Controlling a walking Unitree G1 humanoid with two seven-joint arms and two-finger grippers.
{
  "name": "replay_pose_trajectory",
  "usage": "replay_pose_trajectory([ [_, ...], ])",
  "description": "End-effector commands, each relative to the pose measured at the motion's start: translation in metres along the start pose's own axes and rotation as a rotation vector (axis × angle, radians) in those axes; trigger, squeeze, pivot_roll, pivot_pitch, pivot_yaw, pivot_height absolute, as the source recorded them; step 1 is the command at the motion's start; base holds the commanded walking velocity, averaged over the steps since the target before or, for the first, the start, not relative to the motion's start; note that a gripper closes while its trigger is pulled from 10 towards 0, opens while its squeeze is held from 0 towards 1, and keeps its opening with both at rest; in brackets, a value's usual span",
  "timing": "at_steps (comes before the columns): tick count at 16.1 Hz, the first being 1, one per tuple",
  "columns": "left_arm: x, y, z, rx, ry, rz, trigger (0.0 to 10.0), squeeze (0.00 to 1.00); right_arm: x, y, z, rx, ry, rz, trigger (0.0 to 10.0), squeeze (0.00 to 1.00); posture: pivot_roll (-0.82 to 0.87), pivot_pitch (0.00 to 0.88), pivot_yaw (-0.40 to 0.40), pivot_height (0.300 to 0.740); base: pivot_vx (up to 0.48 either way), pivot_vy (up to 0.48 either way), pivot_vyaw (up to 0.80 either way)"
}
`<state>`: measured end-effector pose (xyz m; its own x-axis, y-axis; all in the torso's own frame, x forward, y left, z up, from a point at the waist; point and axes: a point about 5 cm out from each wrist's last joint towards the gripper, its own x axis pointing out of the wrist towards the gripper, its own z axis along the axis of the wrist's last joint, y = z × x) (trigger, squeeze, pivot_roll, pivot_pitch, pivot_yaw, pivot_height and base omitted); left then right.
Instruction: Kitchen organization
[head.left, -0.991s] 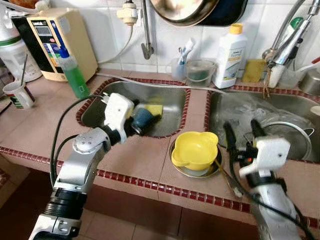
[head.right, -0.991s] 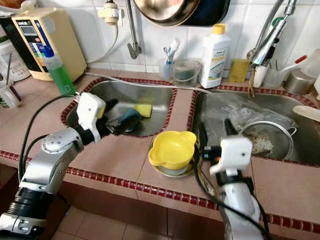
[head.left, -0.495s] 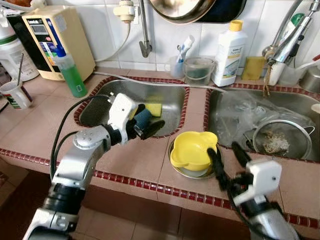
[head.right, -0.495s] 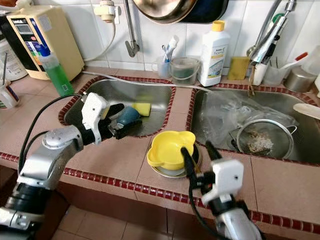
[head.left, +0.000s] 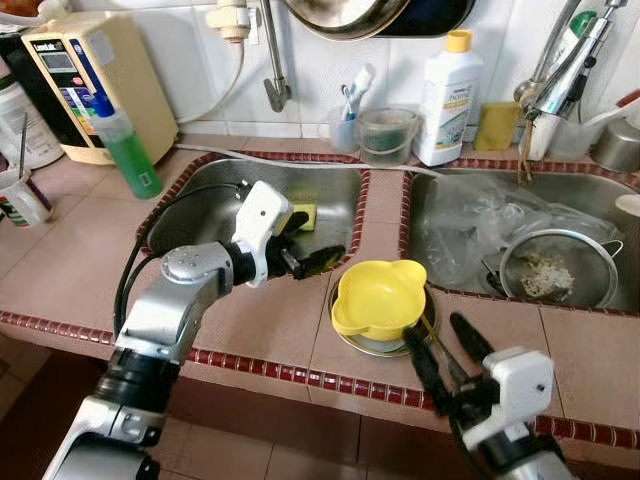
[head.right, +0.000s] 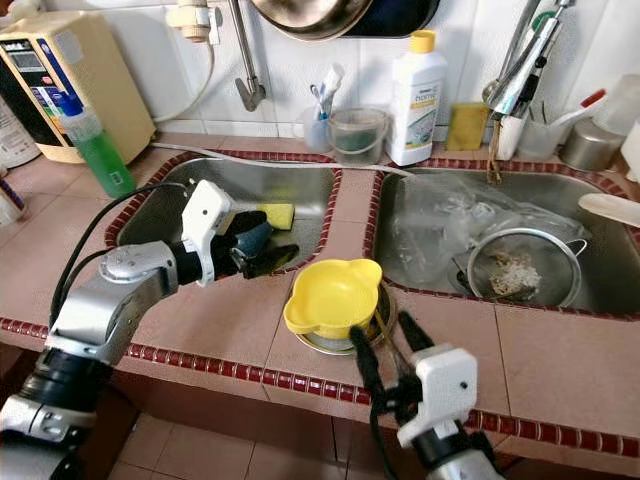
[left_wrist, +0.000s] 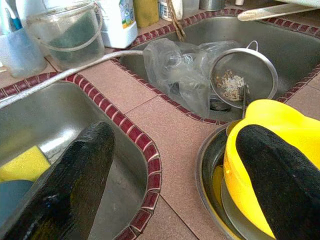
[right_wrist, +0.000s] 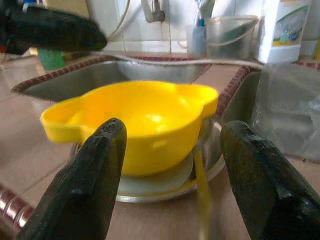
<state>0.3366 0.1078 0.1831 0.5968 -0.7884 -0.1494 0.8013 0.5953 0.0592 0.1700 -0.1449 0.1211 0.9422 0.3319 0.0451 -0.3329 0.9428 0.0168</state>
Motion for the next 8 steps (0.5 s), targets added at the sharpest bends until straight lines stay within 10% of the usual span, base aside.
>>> replay_pose_trajectory([
  [1, -0.0005, 0.0041, 0.003, 0.005, 0.008, 0.002, 10.0, 0.0, -0.0005, 0.0043, 0.0035, 0.004, -0.016, 0.016, 10.0, 0.0, -0.23, 0.034, 0.14, 0.74, 0.0, 0.0, 0.0],
  [8, 0.005, -0.0018, 0.0002, 0.014, 0.04, -0.048, 10.0, 0.0, -0.0052, 0.0101, 0.0023, 0.009, -0.003, 0.034, 10.0, 0.0, -0.24, 0.031, 0.145, 0.74, 0.0, 0.0, 0.0],
])
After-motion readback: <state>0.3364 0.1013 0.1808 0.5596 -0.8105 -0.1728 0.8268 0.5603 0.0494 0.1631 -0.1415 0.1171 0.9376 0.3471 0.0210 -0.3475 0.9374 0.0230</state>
